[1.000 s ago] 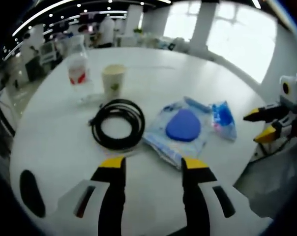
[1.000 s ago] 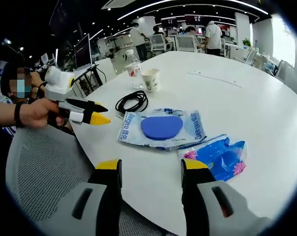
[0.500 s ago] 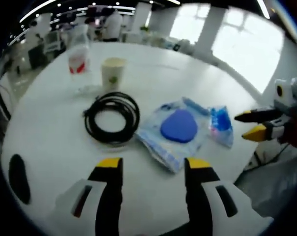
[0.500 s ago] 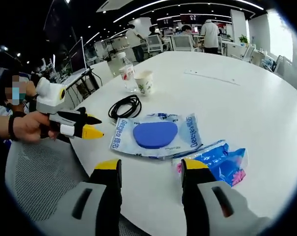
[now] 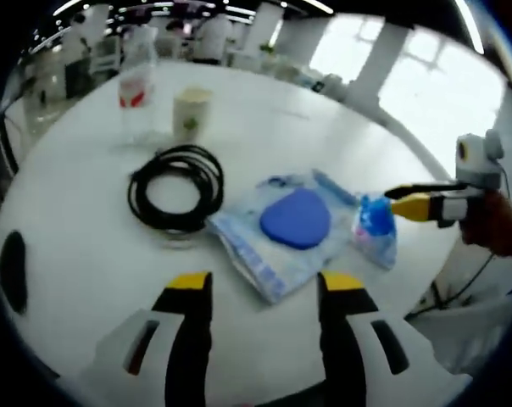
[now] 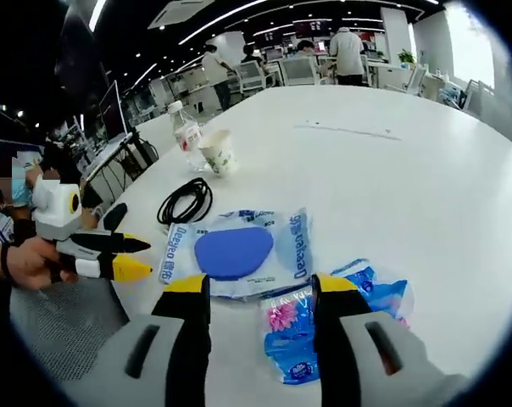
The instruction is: Arrange the tabletop items into an orderly group along one side of the table until the central work area is clear of visible clutter.
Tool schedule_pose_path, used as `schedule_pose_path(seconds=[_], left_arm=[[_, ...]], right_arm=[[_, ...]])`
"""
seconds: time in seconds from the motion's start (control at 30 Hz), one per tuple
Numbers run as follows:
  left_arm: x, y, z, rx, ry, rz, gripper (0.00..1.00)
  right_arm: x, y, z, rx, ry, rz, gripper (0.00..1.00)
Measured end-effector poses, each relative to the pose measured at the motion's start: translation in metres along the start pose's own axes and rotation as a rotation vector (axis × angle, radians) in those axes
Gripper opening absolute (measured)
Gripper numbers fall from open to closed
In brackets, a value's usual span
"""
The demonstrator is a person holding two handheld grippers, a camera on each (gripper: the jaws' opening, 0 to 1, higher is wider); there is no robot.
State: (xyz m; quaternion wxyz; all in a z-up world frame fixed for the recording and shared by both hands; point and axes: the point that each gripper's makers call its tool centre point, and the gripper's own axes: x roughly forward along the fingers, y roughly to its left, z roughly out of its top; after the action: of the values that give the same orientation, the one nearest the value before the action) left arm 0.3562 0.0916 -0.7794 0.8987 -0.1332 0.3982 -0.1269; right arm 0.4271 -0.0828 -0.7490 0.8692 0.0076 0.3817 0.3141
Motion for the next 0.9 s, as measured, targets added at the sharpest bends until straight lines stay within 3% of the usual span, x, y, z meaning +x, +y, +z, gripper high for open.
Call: schedule_pose_path(seconds=[0.27,0.63,0.8,0.9], left_arm=[[0.005,-0.008,-0.006,-0.043,0.014,0.002,0.46],[0.014,-0.014,-0.014,-0.096,0.033,0.009,0.44],[0.019,-0.012,-0.015,-0.143,0.036,0.02,0.39],[0.02,-0.013,-0.015,-0.154,0.034,0.019,0.37]], right_arm=[[0.018,-0.012,0.001,0.091,0.001,0.027,0.47],[0.043,-0.017,-0.003,0.068,0.056,0.054,0.47],[0.053,-0.021,-0.008,0.129,0.075,0.055,0.47],[0.057,-0.02,-0.01,0.122,0.086,0.051,0.45]])
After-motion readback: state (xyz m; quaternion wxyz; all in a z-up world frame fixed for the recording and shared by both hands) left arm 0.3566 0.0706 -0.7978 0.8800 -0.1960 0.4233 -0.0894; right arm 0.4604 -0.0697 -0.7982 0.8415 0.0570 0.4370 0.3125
